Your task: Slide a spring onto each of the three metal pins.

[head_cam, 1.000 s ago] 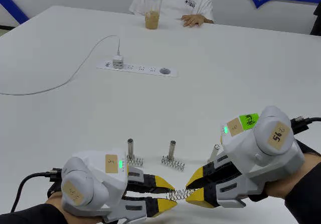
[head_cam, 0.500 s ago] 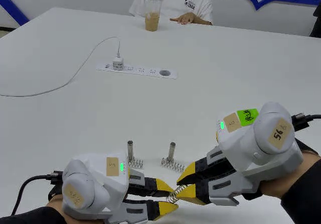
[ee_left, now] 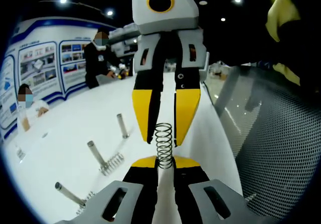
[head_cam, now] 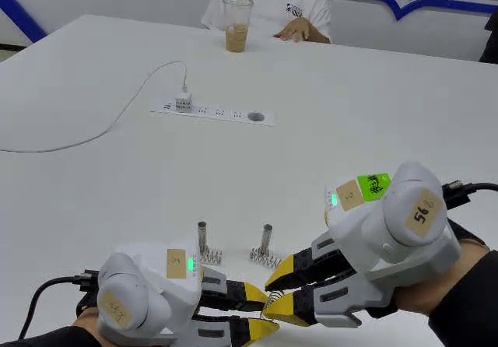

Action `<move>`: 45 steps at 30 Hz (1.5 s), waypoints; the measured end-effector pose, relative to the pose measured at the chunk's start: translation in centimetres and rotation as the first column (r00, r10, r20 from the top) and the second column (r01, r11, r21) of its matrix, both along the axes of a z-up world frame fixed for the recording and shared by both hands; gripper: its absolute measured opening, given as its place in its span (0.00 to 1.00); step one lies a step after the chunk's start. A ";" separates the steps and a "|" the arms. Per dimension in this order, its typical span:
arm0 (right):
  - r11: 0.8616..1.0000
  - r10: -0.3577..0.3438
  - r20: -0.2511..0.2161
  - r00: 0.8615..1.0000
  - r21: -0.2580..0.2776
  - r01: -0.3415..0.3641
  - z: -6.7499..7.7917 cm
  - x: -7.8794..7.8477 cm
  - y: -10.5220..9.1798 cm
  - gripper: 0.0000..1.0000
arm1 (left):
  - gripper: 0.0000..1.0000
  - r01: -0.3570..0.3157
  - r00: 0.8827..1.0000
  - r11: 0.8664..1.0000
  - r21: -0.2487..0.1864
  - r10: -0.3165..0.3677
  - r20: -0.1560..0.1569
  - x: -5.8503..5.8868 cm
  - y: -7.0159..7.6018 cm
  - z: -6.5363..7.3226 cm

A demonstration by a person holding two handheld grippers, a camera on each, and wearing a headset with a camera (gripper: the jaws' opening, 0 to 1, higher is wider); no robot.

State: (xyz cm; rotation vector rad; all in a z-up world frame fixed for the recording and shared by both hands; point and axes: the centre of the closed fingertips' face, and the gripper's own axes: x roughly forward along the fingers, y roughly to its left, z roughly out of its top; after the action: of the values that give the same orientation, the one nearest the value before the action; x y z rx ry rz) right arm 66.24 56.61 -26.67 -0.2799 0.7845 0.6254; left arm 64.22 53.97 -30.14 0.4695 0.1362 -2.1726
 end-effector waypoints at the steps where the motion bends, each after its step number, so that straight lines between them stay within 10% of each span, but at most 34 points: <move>1: 1.000 0.000 -0.002 1.000 -0.006 0.000 -0.1 0.0 -0.1 0.15 | 0.11 0.000 1.000 1.000 0.000 0.000 -0.001 0.0 0.0 0.0; 45: 0.992 -0.105 0.010 0.994 -0.063 0.106 0.8 -0.6 -4.3 0.12 | 0.27 -0.106 0.994 0.994 0.009 0.106 -0.039 2.3 0.5 0.2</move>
State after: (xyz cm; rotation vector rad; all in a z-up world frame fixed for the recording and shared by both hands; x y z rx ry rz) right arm 65.65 52.35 -25.87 -0.2961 0.8088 0.5004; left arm 66.54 54.46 -29.94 0.4140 0.1859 -2.0787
